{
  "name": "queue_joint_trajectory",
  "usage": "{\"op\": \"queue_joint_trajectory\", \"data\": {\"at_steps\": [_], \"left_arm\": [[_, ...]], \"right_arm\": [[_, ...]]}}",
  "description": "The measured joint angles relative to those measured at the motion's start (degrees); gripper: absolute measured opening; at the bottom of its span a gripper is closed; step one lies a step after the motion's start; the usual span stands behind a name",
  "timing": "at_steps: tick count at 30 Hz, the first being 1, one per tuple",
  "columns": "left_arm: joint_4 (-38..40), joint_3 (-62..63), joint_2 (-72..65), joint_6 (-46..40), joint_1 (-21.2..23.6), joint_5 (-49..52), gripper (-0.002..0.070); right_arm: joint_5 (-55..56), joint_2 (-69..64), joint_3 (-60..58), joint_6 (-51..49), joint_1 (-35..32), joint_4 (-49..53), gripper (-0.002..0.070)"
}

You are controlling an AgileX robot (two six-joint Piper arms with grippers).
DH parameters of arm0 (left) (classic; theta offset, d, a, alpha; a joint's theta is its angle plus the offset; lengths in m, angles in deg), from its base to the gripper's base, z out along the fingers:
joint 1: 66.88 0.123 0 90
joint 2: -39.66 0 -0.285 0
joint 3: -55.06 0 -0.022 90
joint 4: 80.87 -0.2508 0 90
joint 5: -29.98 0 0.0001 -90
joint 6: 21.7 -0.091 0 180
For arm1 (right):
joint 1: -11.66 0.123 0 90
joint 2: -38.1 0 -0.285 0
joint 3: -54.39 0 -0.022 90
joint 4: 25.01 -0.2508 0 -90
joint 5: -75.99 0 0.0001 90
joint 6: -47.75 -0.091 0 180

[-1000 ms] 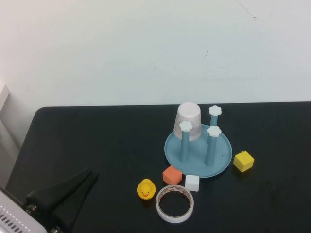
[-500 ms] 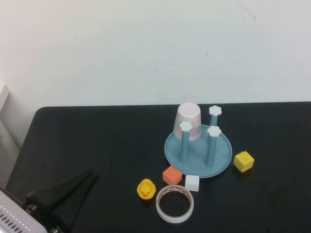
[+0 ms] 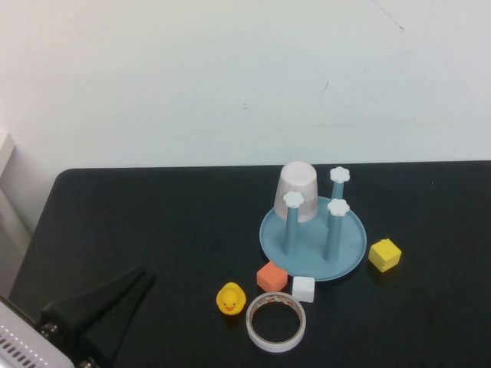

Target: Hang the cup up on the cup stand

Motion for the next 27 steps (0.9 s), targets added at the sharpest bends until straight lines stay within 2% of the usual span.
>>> {"op": "queue_joint_trajectory", "data": {"at_steps": [6, 27], "left_arm": [[0.0, 0.0, 0.0, 0.0, 0.0, 0.0, 0.0000], [0.0, 0.0, 0.0, 0.0, 0.0, 0.0, -0.0001]], "right_arm": [[-0.3, 3.0, -4.8, 1.0, -0.2, -2.2, 0.0011], [-4.2, 3.6, -4.6, 1.4, 1.9, -3.2, 0.0011]]}}
